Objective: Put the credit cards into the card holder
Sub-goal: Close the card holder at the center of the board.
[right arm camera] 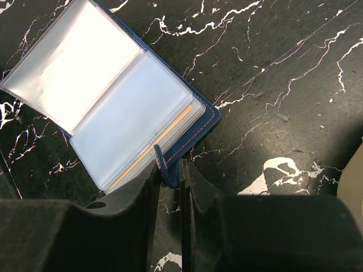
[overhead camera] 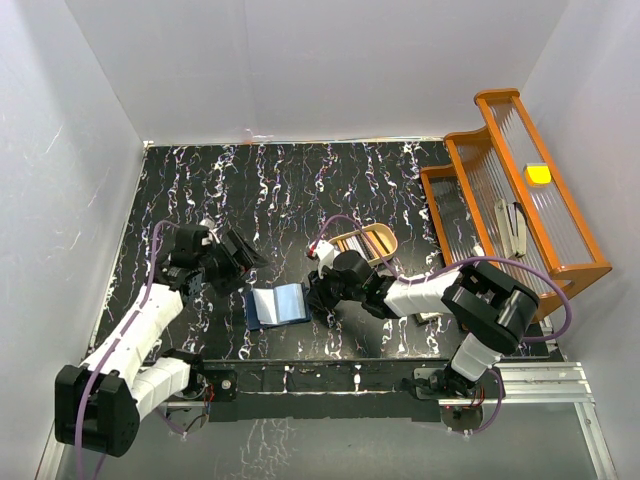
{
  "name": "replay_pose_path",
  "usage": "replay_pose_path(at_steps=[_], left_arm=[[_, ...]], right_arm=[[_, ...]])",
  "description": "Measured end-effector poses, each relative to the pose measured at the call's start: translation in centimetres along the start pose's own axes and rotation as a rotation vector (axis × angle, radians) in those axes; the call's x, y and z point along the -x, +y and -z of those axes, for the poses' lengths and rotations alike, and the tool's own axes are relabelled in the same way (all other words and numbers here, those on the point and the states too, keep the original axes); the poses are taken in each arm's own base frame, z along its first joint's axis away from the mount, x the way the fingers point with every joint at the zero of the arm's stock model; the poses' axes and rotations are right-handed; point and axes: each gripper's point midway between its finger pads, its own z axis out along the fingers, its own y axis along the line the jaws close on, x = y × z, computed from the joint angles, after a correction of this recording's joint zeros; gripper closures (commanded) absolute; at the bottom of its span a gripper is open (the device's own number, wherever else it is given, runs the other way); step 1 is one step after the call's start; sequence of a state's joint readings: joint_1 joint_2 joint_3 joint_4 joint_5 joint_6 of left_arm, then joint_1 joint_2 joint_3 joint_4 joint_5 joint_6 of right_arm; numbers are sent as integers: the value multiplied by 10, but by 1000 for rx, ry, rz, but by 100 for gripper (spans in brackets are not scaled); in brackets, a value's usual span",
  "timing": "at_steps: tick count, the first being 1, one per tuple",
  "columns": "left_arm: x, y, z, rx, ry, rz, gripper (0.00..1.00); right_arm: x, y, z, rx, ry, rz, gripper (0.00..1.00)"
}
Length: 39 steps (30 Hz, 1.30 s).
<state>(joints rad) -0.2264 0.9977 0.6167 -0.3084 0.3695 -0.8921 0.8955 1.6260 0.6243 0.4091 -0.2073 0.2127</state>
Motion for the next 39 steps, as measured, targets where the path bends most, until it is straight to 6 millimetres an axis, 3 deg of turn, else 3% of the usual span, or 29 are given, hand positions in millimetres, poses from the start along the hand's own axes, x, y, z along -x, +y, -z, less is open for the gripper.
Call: replay_pose_path(at_steps=[8,15,27,31,39], left_arm=[[-15,69,-6,281,32,7,7],[-34,97,-18,341,87,54,6],[-49,62,-32,93,151,147,8],[-51,50,-27,46,164,171,10],[-42,1,-9,-164,141,187,11]], right_arm=[[2,-1,0,-4,-9,-2,83],[3,0,0,-8,-15,-25,83],[-2,-6,1,-32,-17,-58,84],[-2,-8,1,-41,-17,-62,84],[-1,-5,1,-33,-24,-80,84]])
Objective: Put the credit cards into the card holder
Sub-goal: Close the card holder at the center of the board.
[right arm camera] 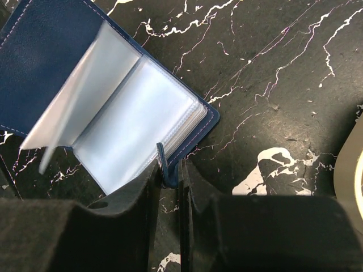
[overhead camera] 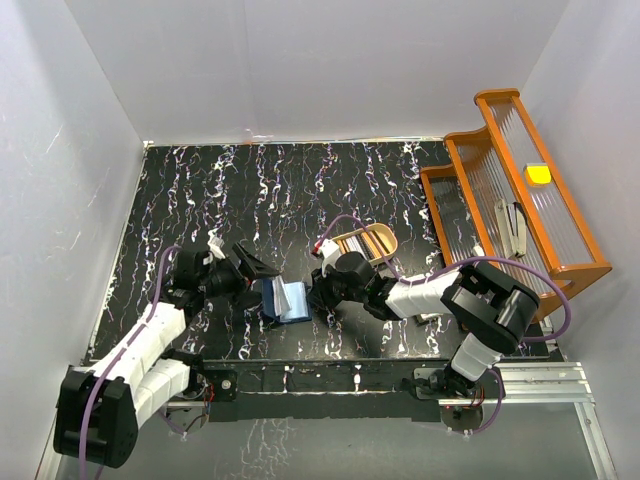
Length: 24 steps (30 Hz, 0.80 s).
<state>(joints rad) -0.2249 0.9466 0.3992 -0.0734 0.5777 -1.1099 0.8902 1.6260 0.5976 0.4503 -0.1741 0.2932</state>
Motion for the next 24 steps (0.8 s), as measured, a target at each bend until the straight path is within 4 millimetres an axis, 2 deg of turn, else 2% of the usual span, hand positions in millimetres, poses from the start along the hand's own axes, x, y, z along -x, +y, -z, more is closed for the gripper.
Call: replay_pose_path(at_steps=[3,6,13,19,24], left_arm=[[0,-8,2,-34,-2,-7,13],[-1,-11,-1,-59,14,-3,20],[-20,5,-19,-34,100,5,44],[-23,13,-26,5,126,-36,52],[-31,22,-33,40,159,-59,61]], right_arm=[[0,0,0,-1,1,-1,84],[0,0,0,1,0,0,82],[5,6,0,42,-29,45,77],[6,11,0,90,-42,119,71],[4,14,2,118,-39,187,69]])
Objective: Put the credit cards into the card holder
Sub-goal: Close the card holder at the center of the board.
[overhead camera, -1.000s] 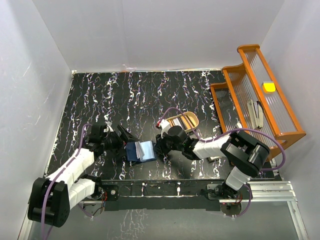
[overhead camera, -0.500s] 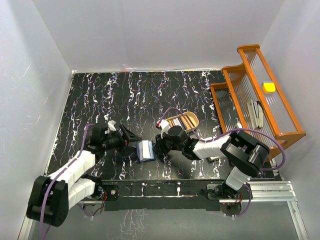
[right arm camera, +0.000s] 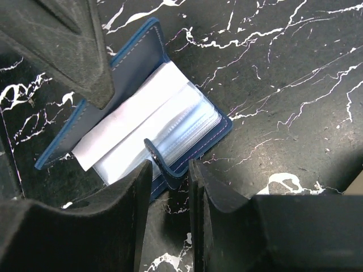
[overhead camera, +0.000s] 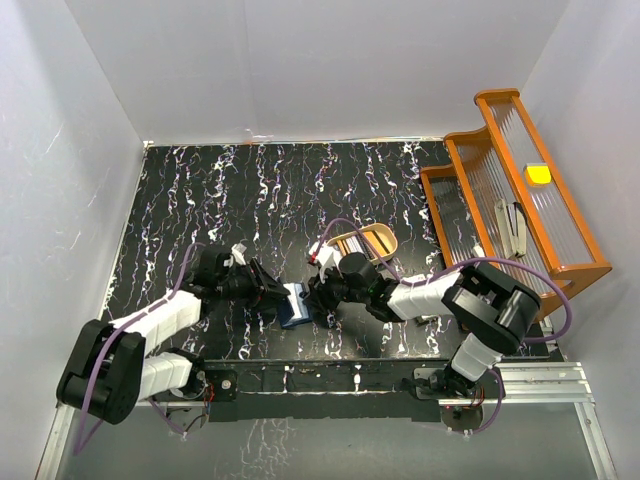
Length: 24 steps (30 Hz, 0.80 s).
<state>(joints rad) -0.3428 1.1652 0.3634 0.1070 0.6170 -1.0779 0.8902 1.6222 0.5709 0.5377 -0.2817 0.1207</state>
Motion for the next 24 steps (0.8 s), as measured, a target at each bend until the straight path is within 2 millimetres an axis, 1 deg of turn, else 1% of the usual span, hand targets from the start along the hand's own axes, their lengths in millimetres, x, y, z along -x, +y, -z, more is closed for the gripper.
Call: replay_pose_path(at_steps=[4,7,8,9,11,14,18,19,22,24], left_arm=[[1,-4,-4,6,8,-34,67],[2,-4,-7,15,12,-49,67],[3,-4,-8,19,13,-53,63],[3,-4,-9,21,12,-56,57],[4,-2,-10,33,11,-64,51],[5,4,-14,61,14,-62,49],[6,6,-17,74,21,-67,50],[6,6,-18,76,24,-69,48],[7,7,-20,85,32,-74,39],[7,9,-23,97,37,-73,36]], right_arm=[[2,1,3,17,1,63,69],[5,1,6,14,0,98,69],[5,0,7,9,4,104,69],[4,-1,8,4,9,111,69],[2,-3,9,-6,19,118,70],[-2,-7,10,-24,34,127,72],[-7,-10,12,-35,57,138,73],[-8,-10,12,-35,61,142,73],[-5,-9,17,-32,64,158,73],[-1,-7,20,-30,58,166,72]])
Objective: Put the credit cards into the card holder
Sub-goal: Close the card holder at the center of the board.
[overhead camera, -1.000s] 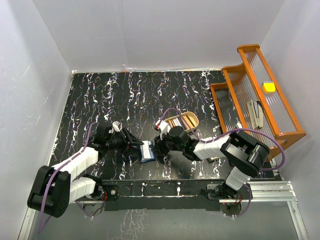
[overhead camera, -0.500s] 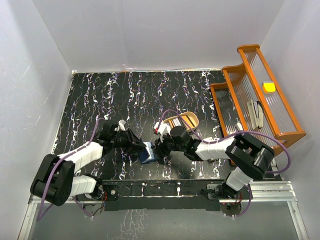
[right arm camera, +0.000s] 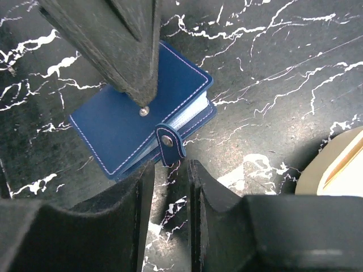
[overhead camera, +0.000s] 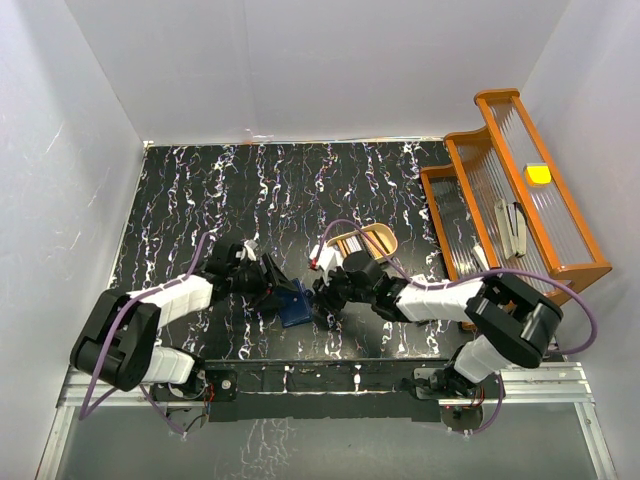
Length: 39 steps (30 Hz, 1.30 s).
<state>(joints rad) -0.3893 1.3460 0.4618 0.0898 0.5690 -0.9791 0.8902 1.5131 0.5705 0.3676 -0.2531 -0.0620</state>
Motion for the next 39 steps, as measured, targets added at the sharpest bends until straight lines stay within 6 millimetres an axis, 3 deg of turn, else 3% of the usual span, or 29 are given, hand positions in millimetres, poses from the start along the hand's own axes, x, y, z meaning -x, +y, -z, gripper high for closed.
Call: replay_pose_path(at_steps=[7,13,15,22,24,34,39], left_arm=[[0,-5,-2,7,23,-3,34],[1,1,-6,33,20,9,74],[1,5,-8,48,20,18,82],[3,11,-8,88,15,19,86],[4,12,-8,102,10,14,80],[10,12,-12,162,38,1,79],[10,12,-13,182,57,-2,84]], right_arm=[[18,-4,13,-53,-40,-65,66],[35,-1,22,-93,-89,-232,65],[40,-3,22,-119,-96,-295,66],[54,-13,24,-217,-110,-500,67],[53,-16,25,-244,-111,-549,68],[23,-18,9,-317,-9,-760,69],[15,-16,0,-318,23,-816,69]])
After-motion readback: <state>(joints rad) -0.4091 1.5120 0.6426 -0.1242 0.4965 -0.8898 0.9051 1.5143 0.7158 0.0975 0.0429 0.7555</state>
